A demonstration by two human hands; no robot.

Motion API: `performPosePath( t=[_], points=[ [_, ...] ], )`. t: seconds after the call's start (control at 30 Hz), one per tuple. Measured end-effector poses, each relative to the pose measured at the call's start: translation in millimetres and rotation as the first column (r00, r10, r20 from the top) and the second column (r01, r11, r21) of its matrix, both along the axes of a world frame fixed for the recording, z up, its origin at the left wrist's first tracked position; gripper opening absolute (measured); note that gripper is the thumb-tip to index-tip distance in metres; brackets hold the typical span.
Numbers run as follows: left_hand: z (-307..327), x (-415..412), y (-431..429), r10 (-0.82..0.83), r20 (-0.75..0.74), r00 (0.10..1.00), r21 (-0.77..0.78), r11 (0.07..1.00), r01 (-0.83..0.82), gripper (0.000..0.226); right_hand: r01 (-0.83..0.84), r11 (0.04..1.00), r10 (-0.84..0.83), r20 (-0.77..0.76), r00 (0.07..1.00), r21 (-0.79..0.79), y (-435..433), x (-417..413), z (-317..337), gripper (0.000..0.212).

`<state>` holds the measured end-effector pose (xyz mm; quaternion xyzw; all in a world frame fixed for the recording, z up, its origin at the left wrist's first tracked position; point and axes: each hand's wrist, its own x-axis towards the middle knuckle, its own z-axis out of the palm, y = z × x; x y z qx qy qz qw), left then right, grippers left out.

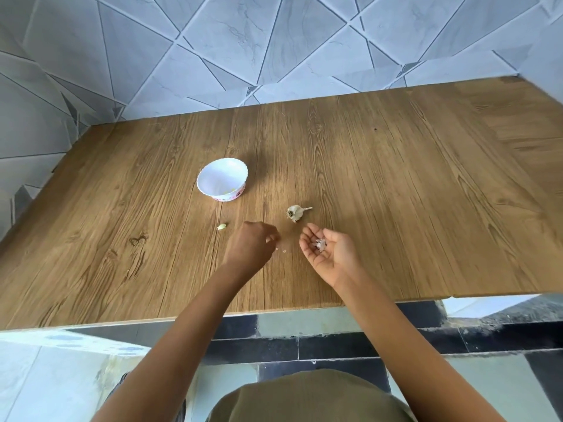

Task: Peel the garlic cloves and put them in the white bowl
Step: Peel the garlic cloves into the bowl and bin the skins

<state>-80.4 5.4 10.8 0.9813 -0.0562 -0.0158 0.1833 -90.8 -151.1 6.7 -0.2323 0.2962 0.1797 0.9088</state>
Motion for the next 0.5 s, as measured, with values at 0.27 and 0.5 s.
performPosePath(
  t=[0.27, 0.5],
  points=[
    [-11.8, -14.9, -5.3, 0.094, -0.048, 0.994, 0.106, 0.990, -0.089, 0.022, -0.006, 1.000, 0.006, 0.003, 1.000, 0.004, -2.3, 0.6, -1.7, 0.029],
    [-9.9, -15.6, -16.7, 0.041, -0.048, 0.998, 0.078, 0.996, -0.037, 0.020, -0.013, 1.000, 0.013, 0.008, 1.000, 0.003, -2.3, 2.6, -2.8, 0.029]
  ],
)
